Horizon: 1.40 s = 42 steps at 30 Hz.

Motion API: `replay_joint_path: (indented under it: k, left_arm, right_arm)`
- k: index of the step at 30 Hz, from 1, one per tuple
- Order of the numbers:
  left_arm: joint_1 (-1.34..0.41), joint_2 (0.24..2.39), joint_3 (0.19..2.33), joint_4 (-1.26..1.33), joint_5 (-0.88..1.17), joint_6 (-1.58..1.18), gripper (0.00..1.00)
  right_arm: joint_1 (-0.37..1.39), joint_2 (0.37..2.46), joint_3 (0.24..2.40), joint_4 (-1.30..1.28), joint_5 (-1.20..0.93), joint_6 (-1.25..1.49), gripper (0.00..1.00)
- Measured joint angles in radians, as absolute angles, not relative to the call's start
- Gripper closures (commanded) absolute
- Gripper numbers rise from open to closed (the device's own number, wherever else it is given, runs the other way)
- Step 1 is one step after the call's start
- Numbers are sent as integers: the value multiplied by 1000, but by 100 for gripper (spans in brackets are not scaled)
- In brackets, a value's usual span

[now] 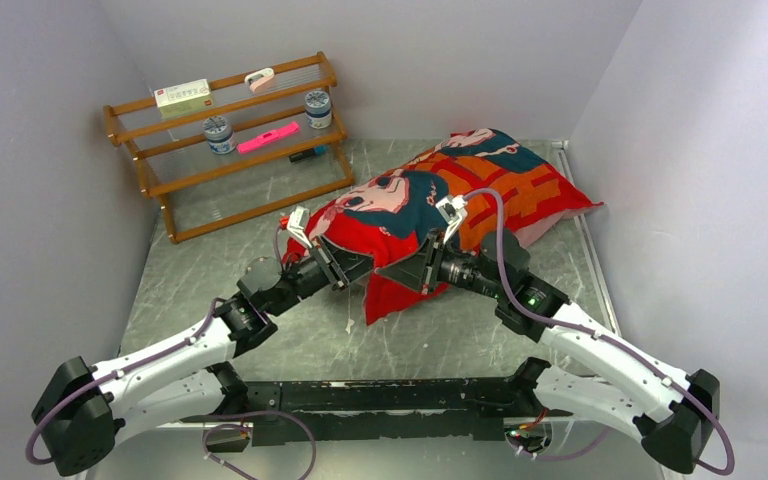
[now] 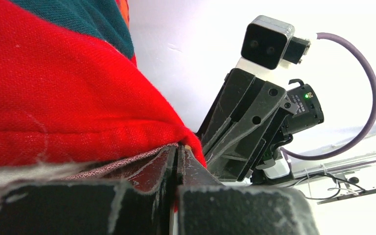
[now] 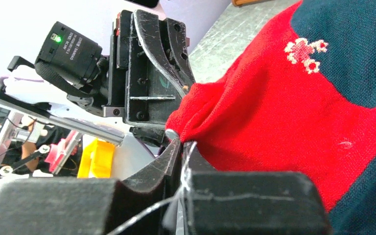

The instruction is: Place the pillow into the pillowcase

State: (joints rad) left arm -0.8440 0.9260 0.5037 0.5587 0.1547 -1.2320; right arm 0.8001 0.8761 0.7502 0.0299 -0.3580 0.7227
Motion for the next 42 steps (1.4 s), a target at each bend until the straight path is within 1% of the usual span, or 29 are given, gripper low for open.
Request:
replay_joint_path:
  k: [6, 18, 28, 36, 42]
  left_arm:
    - [-843, 922, 486, 572, 156, -1251, 95]
    - [-844, 860, 483, 556, 161, -1268, 95]
    - [-842, 861, 464, 590, 165, -1303, 95]
    - [-839, 854, 457, 609, 163, -1306, 95]
    - [-837, 855, 453, 618, 162, -1319, 95]
  right_arm:
    - [801, 868, 709, 80, -371, 746, 100]
    - [800, 785, 648, 83, -324, 752, 100]
    - [800, 804, 642, 102, -326, 755, 100]
    - [800, 812, 609, 216, -350, 806, 100]
    - [800, 829, 604, 237, -350, 822, 100]
